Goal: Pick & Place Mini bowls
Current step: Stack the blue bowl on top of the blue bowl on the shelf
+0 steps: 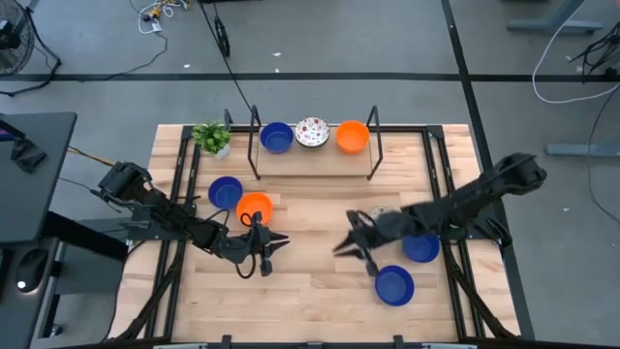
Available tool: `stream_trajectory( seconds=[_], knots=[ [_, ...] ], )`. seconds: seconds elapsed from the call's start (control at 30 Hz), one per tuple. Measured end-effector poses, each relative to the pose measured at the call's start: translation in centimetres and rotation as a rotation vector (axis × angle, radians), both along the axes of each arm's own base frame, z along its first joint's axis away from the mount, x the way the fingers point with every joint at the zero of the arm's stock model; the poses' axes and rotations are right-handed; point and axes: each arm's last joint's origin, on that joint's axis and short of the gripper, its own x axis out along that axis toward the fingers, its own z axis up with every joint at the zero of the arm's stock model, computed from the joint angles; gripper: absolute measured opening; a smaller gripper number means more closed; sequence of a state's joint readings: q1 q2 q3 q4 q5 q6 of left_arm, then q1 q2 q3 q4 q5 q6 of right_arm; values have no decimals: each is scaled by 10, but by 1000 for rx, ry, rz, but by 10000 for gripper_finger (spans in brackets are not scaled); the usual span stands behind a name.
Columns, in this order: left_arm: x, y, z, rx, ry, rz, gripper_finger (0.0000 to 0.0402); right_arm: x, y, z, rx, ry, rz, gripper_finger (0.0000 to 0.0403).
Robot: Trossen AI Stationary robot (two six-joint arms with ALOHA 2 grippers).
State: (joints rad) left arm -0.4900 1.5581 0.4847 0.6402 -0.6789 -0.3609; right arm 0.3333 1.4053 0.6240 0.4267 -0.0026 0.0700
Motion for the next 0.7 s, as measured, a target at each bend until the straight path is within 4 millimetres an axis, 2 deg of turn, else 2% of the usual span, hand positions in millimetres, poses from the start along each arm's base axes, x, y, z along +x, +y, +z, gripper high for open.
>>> stream_trajectory(
  seconds=[0.1, 0.2, 0.43, 0.53, 0.7],
  knots=[
    [0, 0, 1, 23, -4, -9, 62, -10, 17, -18, 11, -65, -18, 43],
    [0, -2, 2, 57, -7, -30, 62, -15, 25, -35, -9, -96, -81, 35],
    [-3, -16, 12, 211, -62, -116, 57, -8, 26, -58, -61, -105, -151, 27],
    [-12, -27, 21, 314, -84, -138, 50, -7, 25, -61, -61, -103, -155, 27],
    [-40, -33, 40, 466, -32, -19, 35, -6, 25, -62, -59, -103, -156, 27]
  ],
)
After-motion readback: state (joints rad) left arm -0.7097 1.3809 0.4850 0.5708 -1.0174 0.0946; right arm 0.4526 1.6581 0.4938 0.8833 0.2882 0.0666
